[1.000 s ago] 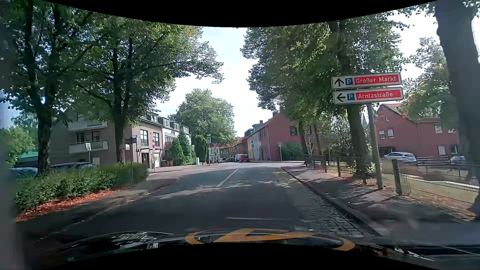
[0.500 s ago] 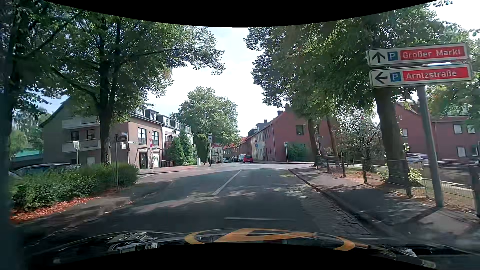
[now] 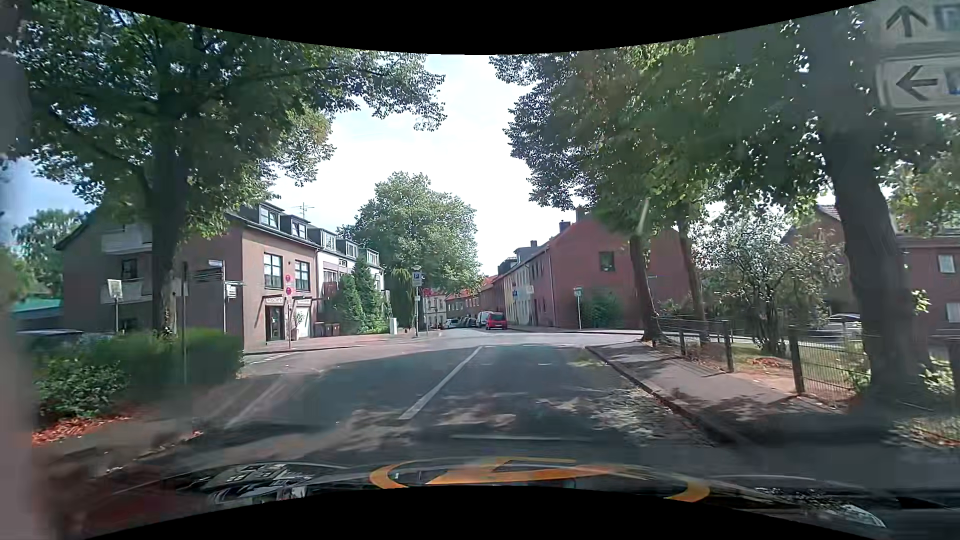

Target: Follow the waypoints while adhering to traffic rules and regulations

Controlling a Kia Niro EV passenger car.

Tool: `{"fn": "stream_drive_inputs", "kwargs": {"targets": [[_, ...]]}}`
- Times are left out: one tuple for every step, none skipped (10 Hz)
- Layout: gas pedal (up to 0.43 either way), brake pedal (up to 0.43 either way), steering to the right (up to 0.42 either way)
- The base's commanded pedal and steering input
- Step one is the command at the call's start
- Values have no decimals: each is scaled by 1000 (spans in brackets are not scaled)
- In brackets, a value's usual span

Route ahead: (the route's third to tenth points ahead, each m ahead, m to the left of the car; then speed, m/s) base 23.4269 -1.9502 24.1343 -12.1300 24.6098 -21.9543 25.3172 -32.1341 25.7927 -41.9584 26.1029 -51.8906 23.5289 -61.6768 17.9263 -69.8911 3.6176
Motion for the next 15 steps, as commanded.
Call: {"fn": "stream_drive_inputs", "kwargs": {"targets": [[59,0,12],[47,0,14],[47,0,16],[39,0,20],[0,0,23],[0,0,23],[0,0,22],[0,0,21],[0,0,20],[0,0,17],[0,0,12],[0,0,10],[0,0,7],[0,0,4],[0,6,4]]}}
